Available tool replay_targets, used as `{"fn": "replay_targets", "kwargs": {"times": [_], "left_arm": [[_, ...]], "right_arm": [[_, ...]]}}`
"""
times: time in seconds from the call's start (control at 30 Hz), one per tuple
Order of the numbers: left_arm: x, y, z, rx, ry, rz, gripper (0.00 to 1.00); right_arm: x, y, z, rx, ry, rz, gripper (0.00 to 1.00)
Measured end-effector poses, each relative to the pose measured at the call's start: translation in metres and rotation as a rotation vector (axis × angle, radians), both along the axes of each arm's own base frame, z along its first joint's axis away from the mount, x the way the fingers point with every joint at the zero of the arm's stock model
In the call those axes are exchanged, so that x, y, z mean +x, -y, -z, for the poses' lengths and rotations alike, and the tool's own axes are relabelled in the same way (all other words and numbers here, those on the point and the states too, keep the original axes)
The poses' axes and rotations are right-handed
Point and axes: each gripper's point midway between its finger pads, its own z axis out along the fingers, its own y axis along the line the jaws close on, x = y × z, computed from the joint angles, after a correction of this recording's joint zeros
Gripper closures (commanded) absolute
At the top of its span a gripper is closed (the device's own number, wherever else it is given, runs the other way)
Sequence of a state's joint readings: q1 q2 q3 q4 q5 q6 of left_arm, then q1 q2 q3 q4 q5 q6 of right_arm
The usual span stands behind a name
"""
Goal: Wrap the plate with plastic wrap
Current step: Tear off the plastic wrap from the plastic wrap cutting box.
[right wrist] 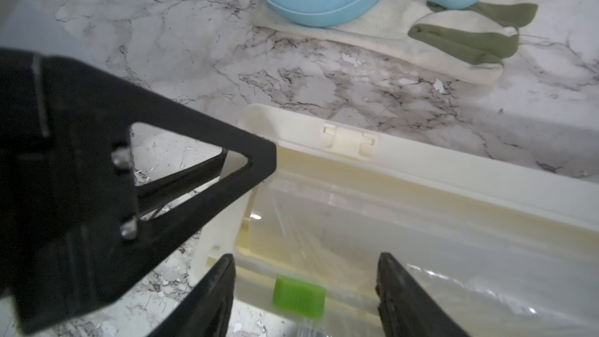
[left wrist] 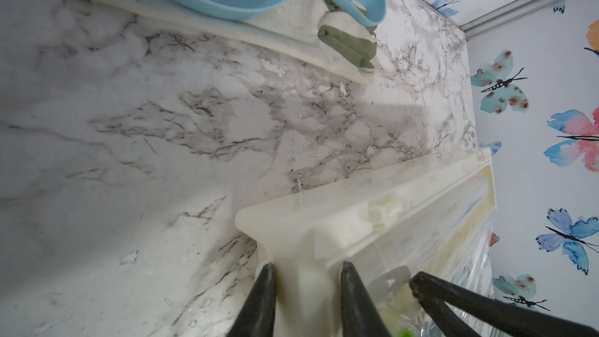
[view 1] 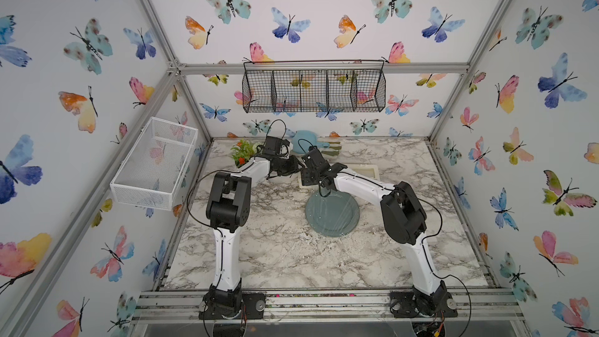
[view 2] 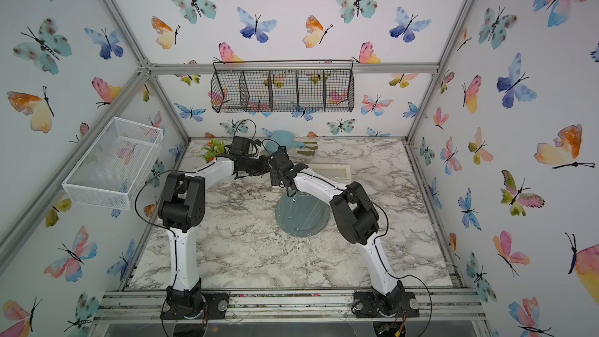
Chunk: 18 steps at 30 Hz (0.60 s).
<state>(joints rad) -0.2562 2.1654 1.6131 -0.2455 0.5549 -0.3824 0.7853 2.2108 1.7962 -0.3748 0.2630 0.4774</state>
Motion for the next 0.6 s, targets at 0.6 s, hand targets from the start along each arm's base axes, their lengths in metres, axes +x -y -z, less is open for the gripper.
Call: {"fn": "replay_targets", "kwargs": {"times": [0.6], "left_arm": [[0.0,-0.001,0.0,0.0,-0.011,-0.006,0.75]], "right_arm": [[0.006,0.019,-0.002,-0.119,0.005,0.067,0.3]]}}
